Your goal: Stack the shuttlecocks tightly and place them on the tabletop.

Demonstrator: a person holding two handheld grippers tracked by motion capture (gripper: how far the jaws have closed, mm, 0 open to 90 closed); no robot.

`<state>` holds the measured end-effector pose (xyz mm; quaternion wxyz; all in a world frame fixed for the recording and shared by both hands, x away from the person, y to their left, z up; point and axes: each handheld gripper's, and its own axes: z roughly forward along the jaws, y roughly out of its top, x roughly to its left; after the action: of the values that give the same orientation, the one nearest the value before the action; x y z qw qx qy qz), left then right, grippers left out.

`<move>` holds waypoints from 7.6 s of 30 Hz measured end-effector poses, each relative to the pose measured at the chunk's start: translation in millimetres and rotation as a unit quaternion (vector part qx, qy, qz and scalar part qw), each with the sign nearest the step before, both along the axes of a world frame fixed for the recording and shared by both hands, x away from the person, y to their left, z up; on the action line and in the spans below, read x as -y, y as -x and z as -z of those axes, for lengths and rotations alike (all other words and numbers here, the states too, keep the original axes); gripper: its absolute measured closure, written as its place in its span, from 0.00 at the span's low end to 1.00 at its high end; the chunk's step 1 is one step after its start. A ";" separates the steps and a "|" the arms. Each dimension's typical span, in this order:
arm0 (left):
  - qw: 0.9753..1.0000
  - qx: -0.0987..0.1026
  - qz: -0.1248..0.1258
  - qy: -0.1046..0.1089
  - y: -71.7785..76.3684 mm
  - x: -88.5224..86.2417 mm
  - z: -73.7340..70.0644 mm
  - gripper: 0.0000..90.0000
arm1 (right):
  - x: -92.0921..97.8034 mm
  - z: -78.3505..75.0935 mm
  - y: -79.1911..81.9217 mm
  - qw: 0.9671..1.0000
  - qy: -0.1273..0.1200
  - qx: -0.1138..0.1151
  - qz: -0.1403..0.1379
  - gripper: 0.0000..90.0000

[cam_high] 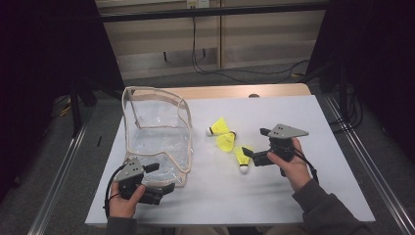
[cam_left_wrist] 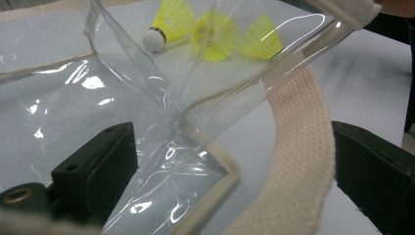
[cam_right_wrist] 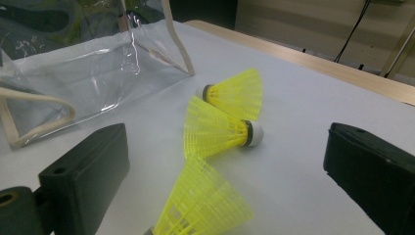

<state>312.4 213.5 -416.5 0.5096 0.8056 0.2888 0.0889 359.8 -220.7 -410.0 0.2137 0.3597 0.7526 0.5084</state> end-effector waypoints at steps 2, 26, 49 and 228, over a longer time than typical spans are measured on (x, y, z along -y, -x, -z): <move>1.000 0.000 0.000 0.000 -0.1 0.1 0.1 0.06 | -0.8 -1.8 -1.4 1.000 0.002 0.000 0.000 0.03; 1.000 0.001 -0.001 0.002 -0.2 0.6 0.4 0.06 | -10.3 -4.3 -17.4 1.000 0.014 -0.014 0.001 0.03; 1.000 0.001 -0.001 0.000 -0.5 0.5 0.3 0.06 | -21.1 -2.2 -31.1 0.999 0.022 -0.028 0.001 0.03; 1.000 0.004 -0.002 0.000 -0.2 1.9 1.4 0.06 | 60.4 5.0 -14.9 0.993 0.038 -0.104 0.046 0.99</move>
<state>312.6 211.5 -417.9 0.5102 0.8048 0.2886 0.0934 374.7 -281.1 -415.0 0.1709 0.4363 0.7723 0.4289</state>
